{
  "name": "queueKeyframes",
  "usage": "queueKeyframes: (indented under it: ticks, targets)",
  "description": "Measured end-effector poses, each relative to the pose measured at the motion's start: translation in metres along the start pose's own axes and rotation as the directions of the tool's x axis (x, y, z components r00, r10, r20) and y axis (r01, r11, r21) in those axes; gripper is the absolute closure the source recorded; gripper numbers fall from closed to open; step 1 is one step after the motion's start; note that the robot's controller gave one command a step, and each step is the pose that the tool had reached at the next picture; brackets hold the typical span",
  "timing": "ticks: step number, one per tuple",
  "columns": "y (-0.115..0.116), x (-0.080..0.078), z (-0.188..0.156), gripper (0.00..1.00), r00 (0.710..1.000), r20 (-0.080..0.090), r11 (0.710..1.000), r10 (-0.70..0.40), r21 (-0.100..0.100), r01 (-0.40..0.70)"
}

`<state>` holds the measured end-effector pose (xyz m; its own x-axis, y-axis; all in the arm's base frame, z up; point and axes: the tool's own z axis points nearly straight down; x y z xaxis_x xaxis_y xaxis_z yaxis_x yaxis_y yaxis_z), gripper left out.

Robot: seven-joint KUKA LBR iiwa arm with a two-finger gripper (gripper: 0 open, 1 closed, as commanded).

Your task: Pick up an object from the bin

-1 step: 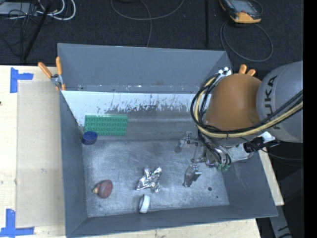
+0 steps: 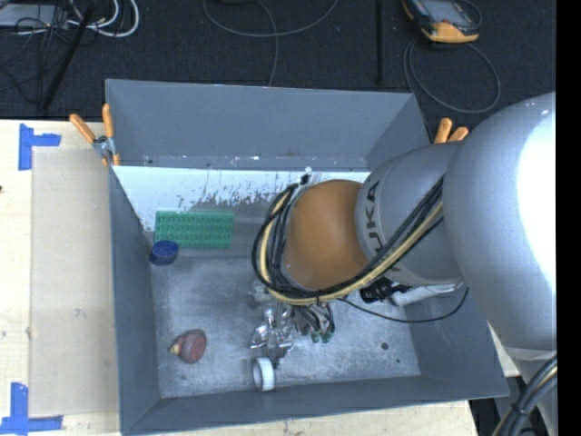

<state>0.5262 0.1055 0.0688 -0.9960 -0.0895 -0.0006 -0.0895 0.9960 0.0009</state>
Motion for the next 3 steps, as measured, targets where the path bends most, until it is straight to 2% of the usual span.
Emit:
queueKeyframes:
  ticks: [1,2,3]
  targets:
    - [-0.002,-0.001,-0.004,1.00,1.000,-0.001,1.000,0.005,-0.001,-0.005]
    - [0.015,-0.007,-0.004,1.00,0.963,0.004,0.963,-0.268,0.004,0.268]
    - [0.006,-0.001,-0.166,1.00,0.926,0.007,0.926,-0.377,0.003,0.377]
